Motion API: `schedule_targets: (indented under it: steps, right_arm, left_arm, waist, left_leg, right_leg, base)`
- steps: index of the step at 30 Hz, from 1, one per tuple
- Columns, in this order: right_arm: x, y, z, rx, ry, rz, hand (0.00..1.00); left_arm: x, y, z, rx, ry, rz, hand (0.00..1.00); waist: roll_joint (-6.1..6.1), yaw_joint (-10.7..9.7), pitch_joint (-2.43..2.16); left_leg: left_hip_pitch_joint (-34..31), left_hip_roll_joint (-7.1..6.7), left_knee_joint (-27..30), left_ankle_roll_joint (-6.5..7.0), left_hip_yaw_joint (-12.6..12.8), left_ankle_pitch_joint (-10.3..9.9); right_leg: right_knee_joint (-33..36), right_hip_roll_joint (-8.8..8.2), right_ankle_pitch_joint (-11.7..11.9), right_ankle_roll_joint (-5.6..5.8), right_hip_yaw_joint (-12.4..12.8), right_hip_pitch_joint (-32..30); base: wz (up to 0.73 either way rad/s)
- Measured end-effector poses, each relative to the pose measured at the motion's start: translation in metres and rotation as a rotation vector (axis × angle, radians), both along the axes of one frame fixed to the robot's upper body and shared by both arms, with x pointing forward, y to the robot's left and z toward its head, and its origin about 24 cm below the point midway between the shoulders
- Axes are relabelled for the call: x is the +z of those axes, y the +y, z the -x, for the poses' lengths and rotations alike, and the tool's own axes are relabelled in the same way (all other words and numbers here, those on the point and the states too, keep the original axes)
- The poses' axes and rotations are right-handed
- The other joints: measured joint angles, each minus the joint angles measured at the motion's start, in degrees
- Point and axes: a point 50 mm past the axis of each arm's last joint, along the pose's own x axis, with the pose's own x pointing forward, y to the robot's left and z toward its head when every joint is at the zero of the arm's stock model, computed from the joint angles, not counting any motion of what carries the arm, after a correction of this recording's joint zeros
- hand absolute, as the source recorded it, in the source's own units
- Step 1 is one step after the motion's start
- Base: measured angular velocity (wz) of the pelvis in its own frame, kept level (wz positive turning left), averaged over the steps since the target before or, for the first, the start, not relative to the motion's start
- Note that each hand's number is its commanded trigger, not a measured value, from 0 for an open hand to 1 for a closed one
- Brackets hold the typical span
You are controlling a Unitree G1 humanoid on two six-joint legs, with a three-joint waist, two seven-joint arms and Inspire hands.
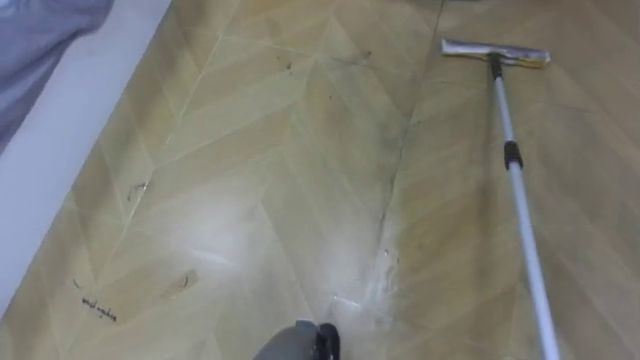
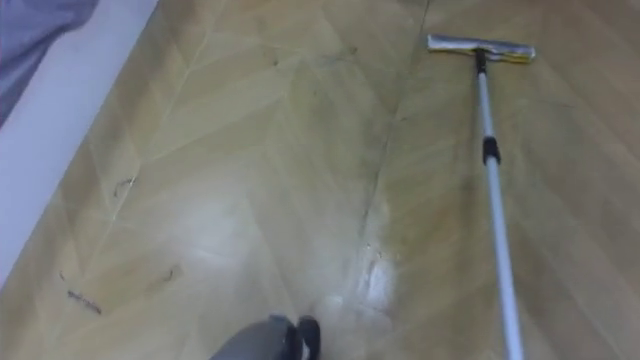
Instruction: Mop floor
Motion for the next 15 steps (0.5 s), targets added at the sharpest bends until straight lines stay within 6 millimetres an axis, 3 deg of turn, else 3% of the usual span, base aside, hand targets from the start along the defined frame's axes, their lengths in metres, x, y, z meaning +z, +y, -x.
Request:
schedule_targets:
  steps: [1, 2, 4, 6, 7, 8, 9, 10, 11, 12, 13, 14, 15]
  right_arm:
    - [-0.002, 0.003, 0.016, -0.010, 0.035, -0.006, 1.00]
    - [-0.003, 0.005, 0.022, -0.014, 0.049, -0.013, 1.00]
    - [-0.009, 0.022, 0.040, -0.028, 0.089, -0.053, 1.00]
    - [-0.013, 0.032, 0.047, -0.033, 0.104, -0.085, 1.00]
    - [-0.014, 0.035, 0.048, -0.030, 0.116, -0.094, 1.00]
    - [-0.014, 0.036, 0.048, -0.019, 0.124, -0.094, 1.00]
    - [-0.014, 0.036, 0.046, -0.009, 0.123, -0.093, 1.00]
    - [-0.015, 0.036, 0.037, 0.011, 0.114, -0.085, 1.00]
    - [-0.015, 0.035, 0.029, 0.027, 0.100, -0.078, 1.00]
    - [-0.013, 0.032, 0.011, 0.051, 0.079, -0.053, 1.00]
    - [-0.010, 0.028, -0.012, 0.085, 0.050, -0.026, 1.00]
    - [-0.005, 0.023, -0.037, 0.113, 0.008, 0.006, 1.00]
    - [-0.002, 0.021, -0.051, 0.123, -0.020, 0.025, 1.00]
  left_arm:
    - [0.000, -0.001, -0.001, -0.001, -0.006, -0.001, 0.00]
    - [0.000, -0.002, -0.001, 0.000, -0.008, -0.003, 0.00]
    - [0.000, -0.003, -0.001, 0.002, -0.004, -0.008, 0.00]
    - [-0.002, -0.005, 0.004, 0.010, 0.014, -0.003, 0.00]
    - [-0.003, -0.008, 0.009, 0.021, 0.036, 0.004, 0.00]
    - [-0.005, -0.011, 0.016, 0.044, 0.058, 0.015, 0.00]
    - [-0.005, -0.011, 0.019, 0.057, 0.070, 0.019, 0.00]
    - [-0.006, -0.011, 0.022, 0.093, 0.087, 0.027, 0.00]
    - [-0.006, -0.011, 0.023, 0.112, 0.088, 0.033, 0.00]
    - [-0.007, -0.013, 0.023, 0.139, 0.086, 0.041, 0.00]
    - [-0.006, -0.012, 0.023, 0.146, 0.082, 0.035, 0.00]
    - [-0.006, -0.012, 0.021, 0.144, 0.075, 0.029, 0.00]
    - [-0.006, -0.011, 0.020, 0.141, 0.070, 0.025, 0.00]
  waist:
    - [1.35, -1.0, -0.08]
    - [1.84, -1.5, 0.00]
    - [2.41, -3.2, -0.04]
    - [2.39, -3.5, -0.01]
    - [2.27, -4.1, 0.22]
    - [2.80, -4.1, -0.05]
    - [2.81, -4.1, -0.02]
    - [2.68, -4.2, 0.10]
    - [2.67, -4.2, 0.11]
    - [2.58, -4.2, 0.16]
    - [1.89, -4.1, 0.47]
    - [1.35, -4.1, 0.76]
    - [1.11, -4.0, 0.92]
  left_leg:
    - [1.5, 0.00, -0.7, 0.02, -0.9, -0.6]
    - [2.3, 0.05, -1.4, -0.04, -1.1, -0.8]
    - [5.4, 0.34, -4.8, -0.86, -1.1, -1.4]
    - [8.4, 1.17, -7.1, -2.01, -1.2, -2.5]
    - [10.4, 1.92, -8.0, -2.94, -1.5, -3.6]
    - [12.2, 3.10, -7.7, -4.32, -2.0, -5.1]
    - [12.7, 3.76, -7.2, -5.03, -2.2, -5.8]
    - [12.8, 4.56, -4.6, -6.10, -2.4, -6.6]
    - [12.3, 5.10, -2.2, -6.29, -2.6, -6.4]
    - [10.2, 6.32, 4.1, -7.68, -2.7, -5.1]
    - [8.0, 6.70, 9.7, -7.89, -3.1, -2.8]
    - [5.5, 6.65, 12.2, -7.86, -3.1, -2.5]
    - [3.8, 6.44, 12.8, -7.87, -3.1, -2.6]
  right_leg:
    - [-0.6, 0.48, -0.2, -0.18, -0.1, -3.2]
    - [-2.0, 0.58, -0.2, -0.21, 0.0, -4.9]
    - [-13.2, 0.73, 0.7, -0.82, 0.9, -10.6]
    - [-24.3, 0.80, 5.0, -1.71, 0.7, -12.0]
    - [-27.9, 0.40, 9.5, -1.75, -0.2, -11.8]
    - [-28.3, 0.36, 10.8, -2.57, -2.4, -10.6]
    - [-28.0, 0.57, 11.0, -2.96, -3.4, -10.0]
    - [-26.7, 1.28, 10.7, -3.83, -4.5, -9.1]
    - [-25.8, 1.66, 9.7, -4.39, -4.8, -8.8]
    - [-24.3, 2.20, 7.9, -5.68, -5.7, -8.4]
    - [-22.6, 2.53, 6.2, -6.62, -5.6, -7.9]
    - [-21.0, 2.82, 4.6, -7.63, -5.4, -7.5]
    - [-20.4, 2.97, 3.7, -7.74, -5.4, -7.3]
  base:
    - [-0.07]
    - [-0.07]
    - [-0.11]
    - [-0.12]
    - [-0.14]
    - [-0.15]
    - [-0.21]
    - [-0.12]
    - [-0.11]
    - [-0.09]
    - [0.00]
    - [0.06]
    - [0.10]
